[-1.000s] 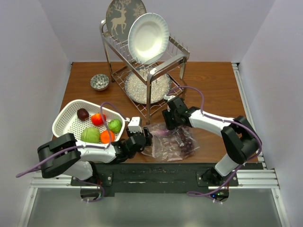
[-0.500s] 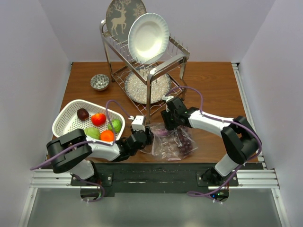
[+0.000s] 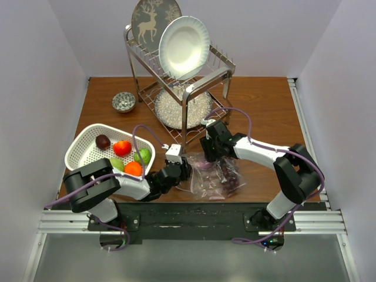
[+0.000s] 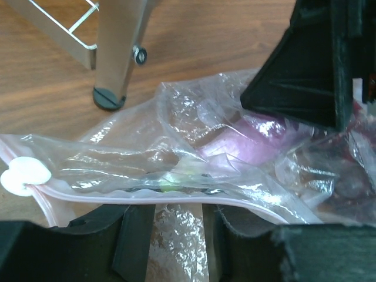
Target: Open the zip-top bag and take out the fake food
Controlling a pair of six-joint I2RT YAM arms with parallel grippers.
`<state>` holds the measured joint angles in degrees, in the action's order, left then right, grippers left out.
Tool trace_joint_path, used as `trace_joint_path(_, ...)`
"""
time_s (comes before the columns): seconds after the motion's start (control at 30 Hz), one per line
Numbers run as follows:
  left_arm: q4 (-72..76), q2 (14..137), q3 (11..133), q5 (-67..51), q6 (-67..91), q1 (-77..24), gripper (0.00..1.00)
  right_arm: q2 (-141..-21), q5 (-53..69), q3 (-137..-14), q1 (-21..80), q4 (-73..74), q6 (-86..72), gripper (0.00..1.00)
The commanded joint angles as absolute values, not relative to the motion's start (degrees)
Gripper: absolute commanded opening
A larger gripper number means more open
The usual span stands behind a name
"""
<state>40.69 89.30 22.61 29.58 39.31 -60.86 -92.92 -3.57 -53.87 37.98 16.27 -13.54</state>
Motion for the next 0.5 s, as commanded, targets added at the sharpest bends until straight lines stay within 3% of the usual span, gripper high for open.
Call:
trace_joint_path(0.0,47.64,89.21,21.27,27.07,38.58,-62.4,0.38,-93.87,-4.13,-54.67,38.58,15.56,-15.82,0.46)
trace_joint_path(0.23,47.99,87.72,18.55,25.93,40.69,-65.47,0.29,-93.34,-2.99,-54.93,38.58,14.85,-19.77,0.43)
trace_joint_path(0.47,49.74,85.43,17.05,23.3,39.56,-68.46,0.29,-94.04,-1.14,-55.2,38.85,13.98,-21.8,0.41)
